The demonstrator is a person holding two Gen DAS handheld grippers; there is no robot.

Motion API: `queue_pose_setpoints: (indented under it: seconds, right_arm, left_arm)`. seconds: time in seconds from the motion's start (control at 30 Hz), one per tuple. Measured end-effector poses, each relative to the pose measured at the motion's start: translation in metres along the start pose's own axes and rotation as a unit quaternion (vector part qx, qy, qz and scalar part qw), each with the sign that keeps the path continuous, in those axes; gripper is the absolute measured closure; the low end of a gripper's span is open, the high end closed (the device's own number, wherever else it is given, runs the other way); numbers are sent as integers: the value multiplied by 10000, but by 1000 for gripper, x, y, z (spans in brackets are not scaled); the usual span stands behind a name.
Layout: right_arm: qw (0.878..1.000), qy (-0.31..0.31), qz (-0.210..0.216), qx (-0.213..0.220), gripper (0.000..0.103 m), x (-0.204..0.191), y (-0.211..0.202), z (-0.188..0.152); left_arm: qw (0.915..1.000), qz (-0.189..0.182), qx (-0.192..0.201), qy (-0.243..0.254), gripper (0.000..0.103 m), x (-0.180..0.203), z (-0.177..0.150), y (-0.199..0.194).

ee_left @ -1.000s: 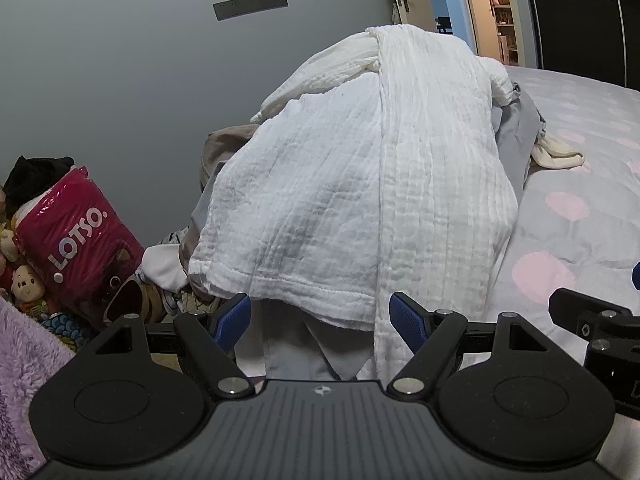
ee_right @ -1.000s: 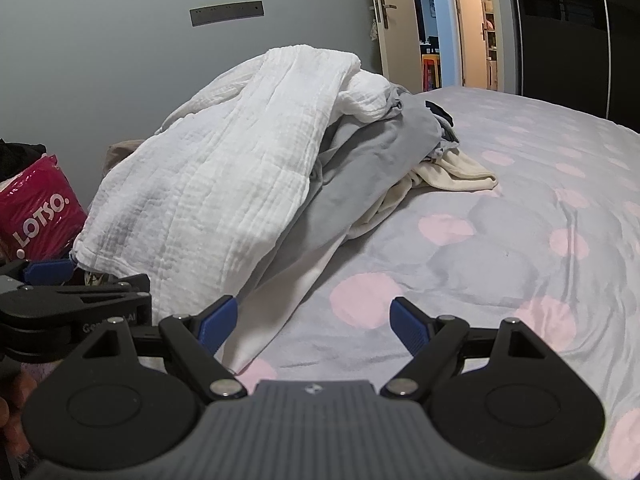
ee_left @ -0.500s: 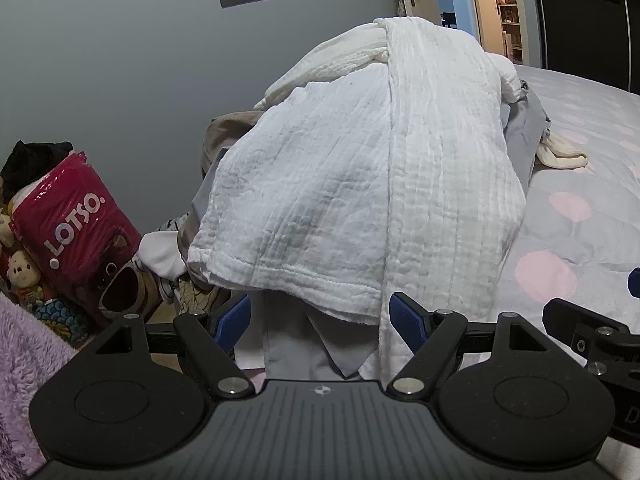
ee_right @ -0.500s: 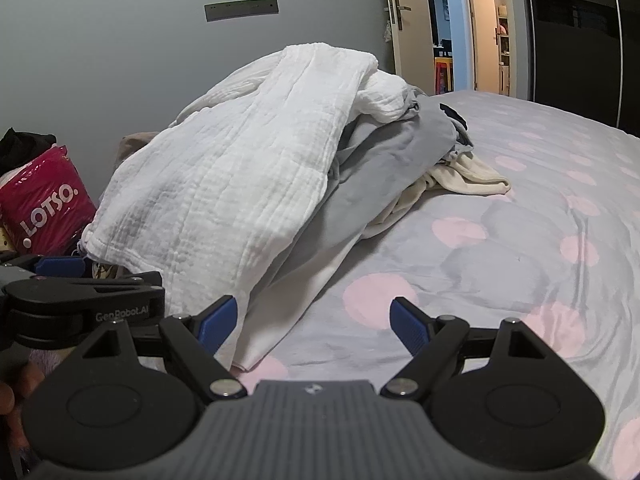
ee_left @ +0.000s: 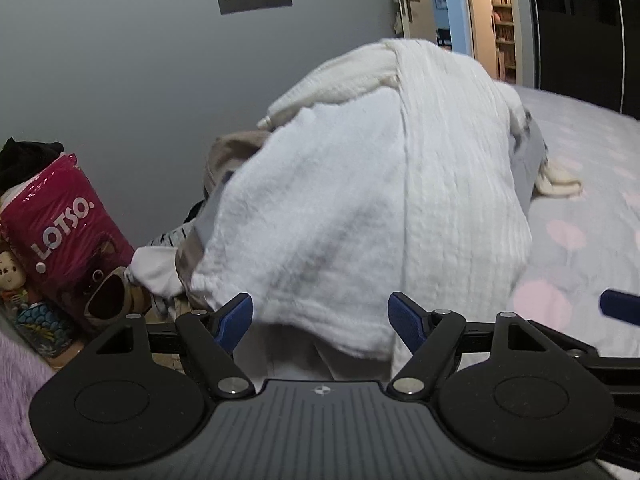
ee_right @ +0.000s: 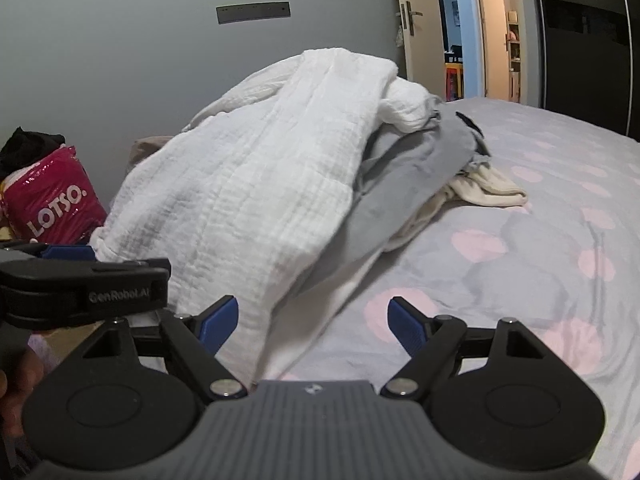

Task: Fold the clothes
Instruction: 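Grasp the white muslin cloth with the left gripper while the right gripper grasps it too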

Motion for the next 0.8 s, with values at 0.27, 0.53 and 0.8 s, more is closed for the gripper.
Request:
queue_pose_setpoints:
  seconds: [0.27,0.53,0.8]
  right_arm:
    - [9991,198,181,-318,38,-19,31,15]
    - [9986,-91,12,-523,95,-30,29,16]
    - [9848,79,-1574,-731,97,32,-15,16]
  left_arm:
    - [9994,-12,-306,172,71,-2,6,29]
    - [9996,-232,-107,140,81,3,11,24]
    - [9972,-584,212,426,81,21,23,-6]
Point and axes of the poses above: each gripper's, at about its wrist camera, not at the fingertips, and y roughly the way its jaws point, x to its right, z to its top, the point moved 5 cm from there along y, roughly the way its jaws point, and after that the axes turned 8 degrees about -x, right-handed, at the moved point
